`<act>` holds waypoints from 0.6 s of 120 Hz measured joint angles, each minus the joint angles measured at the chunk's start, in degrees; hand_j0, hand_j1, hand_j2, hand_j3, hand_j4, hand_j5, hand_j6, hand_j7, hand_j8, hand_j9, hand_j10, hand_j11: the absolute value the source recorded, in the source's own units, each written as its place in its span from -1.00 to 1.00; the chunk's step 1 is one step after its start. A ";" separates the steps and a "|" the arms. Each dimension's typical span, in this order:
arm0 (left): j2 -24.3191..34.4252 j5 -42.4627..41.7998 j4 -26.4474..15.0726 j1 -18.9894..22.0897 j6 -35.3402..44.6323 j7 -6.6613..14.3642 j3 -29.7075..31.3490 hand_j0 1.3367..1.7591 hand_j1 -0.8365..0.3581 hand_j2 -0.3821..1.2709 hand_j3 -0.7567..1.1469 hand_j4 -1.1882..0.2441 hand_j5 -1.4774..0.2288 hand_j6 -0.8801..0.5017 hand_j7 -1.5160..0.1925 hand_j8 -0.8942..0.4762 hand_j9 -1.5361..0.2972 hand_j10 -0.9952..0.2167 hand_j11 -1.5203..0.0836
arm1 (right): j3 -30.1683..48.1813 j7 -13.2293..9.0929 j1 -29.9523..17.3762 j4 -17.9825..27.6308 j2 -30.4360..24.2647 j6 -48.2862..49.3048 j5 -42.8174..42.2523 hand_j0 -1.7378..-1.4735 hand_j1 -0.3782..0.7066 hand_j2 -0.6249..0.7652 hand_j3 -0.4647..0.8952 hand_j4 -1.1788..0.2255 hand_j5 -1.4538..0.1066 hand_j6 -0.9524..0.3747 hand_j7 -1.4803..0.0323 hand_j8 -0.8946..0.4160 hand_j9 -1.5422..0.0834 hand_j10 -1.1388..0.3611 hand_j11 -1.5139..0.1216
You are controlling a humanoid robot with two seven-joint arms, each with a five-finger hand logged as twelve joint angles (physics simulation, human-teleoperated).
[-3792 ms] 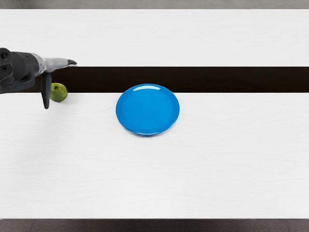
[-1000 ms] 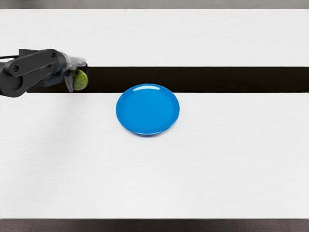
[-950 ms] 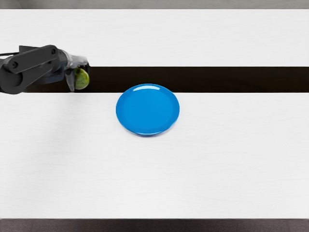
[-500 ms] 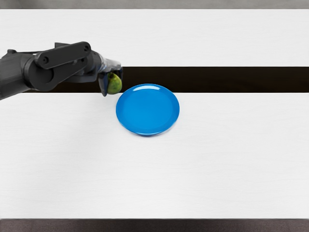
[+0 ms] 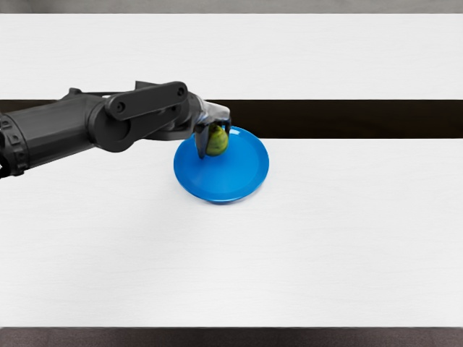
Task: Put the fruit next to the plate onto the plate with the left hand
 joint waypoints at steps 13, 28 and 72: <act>-1.12 0.01 0.79 0.46 0.25 0.00 -0.01 0.45 -0.02 -0.40 -0.20 0.08 -0.41 -0.06 -0.37 -0.17 -0.41 -0.46 -0.36 | 0.00 0.00 0.00 0.00 0.00 0.00 0.00 -0.40 -0.87 -0.11 -0.32 0.63 0.81 0.39 0.90 0.31 0.84 0.47 0.80; -1.12 0.16 1.16 0.52 0.30 0.00 0.13 0.46 -0.02 -0.41 -0.20 0.07 -0.38 -0.08 -0.34 -0.18 -0.38 -0.43 -0.32 | 0.00 0.00 0.00 0.00 0.00 0.00 0.00 -0.40 -0.87 -0.11 -0.32 0.63 0.81 0.39 0.90 0.31 0.84 0.47 0.80; -0.71 -8.47 2.22 0.47 0.38 -0.04 -0.32 0.51 0.79 -0.52 -0.20 0.53 0.53 0.19 0.57 0.19 0.48 0.44 0.67 | 0.00 0.00 0.00 0.00 0.00 0.00 0.00 -0.40 -0.87 -0.11 -0.32 0.63 0.81 0.39 0.90 0.31 0.84 0.47 0.80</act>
